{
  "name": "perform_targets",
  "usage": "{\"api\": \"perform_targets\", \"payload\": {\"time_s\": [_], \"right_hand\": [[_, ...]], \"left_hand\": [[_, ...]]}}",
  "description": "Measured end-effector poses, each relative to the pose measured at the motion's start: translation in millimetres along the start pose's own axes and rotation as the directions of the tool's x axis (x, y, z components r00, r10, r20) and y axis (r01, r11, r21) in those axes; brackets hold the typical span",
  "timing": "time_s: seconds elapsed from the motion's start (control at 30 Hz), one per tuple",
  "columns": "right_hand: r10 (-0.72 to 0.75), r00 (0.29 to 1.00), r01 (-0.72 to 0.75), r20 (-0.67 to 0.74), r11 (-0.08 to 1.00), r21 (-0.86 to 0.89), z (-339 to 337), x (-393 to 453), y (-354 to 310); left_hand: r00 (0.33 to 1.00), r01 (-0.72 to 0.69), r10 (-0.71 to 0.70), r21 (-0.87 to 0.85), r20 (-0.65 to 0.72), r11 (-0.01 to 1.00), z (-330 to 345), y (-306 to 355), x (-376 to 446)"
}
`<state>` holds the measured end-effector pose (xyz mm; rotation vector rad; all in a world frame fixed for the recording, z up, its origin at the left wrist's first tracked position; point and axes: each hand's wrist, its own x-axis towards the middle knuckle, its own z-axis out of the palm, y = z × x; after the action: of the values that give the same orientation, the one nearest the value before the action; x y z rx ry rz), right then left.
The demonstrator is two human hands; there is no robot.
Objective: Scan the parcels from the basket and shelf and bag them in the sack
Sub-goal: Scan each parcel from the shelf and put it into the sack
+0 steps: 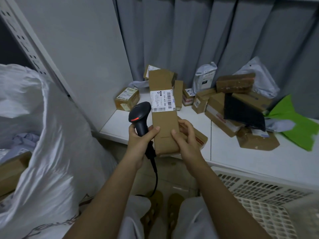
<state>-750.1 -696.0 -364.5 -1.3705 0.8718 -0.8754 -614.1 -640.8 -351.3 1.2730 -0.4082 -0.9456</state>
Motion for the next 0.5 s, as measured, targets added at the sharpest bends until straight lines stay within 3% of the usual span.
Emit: {"api": "perform_targets", "payload": {"time_s": [0.2,0.33,0.5], "right_hand": [[0.217,0.976,-0.216,-0.011,0.975,0.05,-6.4,13.6,6.2],[0.149,0.989,-0.148,-0.008,0.968,-0.204,-23.7,19.9,7.4],[0.187,0.982,-0.177,-0.014,0.904,-0.389,-47.9,31.2,23.4]], "left_hand": [[0.998,-0.044,0.038,0.122,0.053,0.992,-4.0,-3.8,3.9],[0.995,-0.101,0.097,0.284,0.029,0.954,-15.5,-9.1,6.8],[0.968,-0.246,0.182,0.534,0.171,0.809,-34.9,-10.5,3.6]]}}
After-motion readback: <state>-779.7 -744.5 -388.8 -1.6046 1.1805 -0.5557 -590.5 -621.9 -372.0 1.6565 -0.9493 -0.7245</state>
